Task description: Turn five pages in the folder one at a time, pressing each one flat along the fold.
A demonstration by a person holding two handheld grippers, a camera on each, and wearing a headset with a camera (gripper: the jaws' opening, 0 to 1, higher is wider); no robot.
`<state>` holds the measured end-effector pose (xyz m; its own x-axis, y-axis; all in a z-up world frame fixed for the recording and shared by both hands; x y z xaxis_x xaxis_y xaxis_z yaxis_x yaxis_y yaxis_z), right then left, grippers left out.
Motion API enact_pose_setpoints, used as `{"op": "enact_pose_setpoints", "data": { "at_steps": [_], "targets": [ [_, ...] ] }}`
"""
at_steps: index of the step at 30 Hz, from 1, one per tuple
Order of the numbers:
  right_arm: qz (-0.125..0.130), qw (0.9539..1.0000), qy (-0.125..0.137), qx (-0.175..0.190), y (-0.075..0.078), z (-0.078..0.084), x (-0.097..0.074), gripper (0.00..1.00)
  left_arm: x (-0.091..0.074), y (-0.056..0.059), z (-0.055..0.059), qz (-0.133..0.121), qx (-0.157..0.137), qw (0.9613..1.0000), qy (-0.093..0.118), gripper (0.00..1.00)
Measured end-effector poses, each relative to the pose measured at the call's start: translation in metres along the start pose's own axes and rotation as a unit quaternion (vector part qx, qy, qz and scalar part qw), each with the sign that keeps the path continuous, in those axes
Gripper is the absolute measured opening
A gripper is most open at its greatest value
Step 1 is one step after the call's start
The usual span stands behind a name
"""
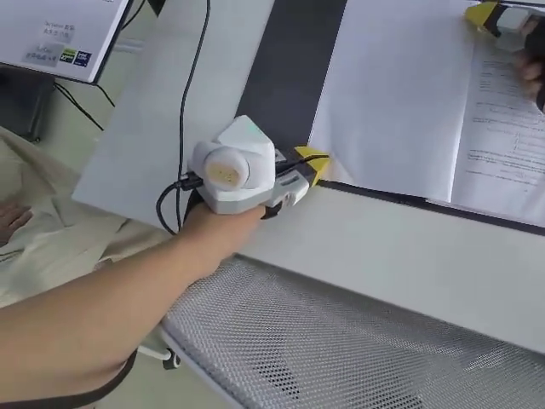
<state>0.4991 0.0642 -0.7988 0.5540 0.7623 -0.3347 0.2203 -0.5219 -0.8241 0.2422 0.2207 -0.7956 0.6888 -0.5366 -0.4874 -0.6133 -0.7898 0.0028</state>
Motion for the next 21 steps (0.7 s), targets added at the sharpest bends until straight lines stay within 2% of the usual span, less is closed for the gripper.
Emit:
{"op": "enact_pose_setpoints", "data": {
  "at_steps": [11, 16, 21],
  "targets": [
    [-0.003, 0.9997, -0.013, 0.020, 0.004, -0.014, 0.012, 0.00, 0.000, -0.001, 0.001, 0.000, -0.001, 1.0000, 0.001, 0.00],
    [-0.010, 0.9992, -0.019, 0.035, 0.003, -0.013, 0.009, 0.00, -0.001, -0.001, 0.001, 0.000, -0.003, 1.0000, 0.001, 0.00],
    [-0.019, 0.9983, -0.036, 0.040, 0.000, -0.005, 0.004, 0.00, -0.001, 0.000, 0.001, 0.000, -0.002, 1.0000, 0.001, 0.00]
  ]
}}
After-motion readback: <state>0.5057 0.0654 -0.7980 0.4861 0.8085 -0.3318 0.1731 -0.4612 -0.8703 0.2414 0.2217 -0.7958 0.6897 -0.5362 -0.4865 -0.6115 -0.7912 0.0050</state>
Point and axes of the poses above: the centre of the closed fingertips' face, and the gripper's own axes: x roughly forward along the fingers, y roughly to its right, z roughly out of its underside, the point moved 3 cm from there along -x, roughly backward along the fingers, and after that the axes turned 12 degrees about x, right-handed, at the moved point
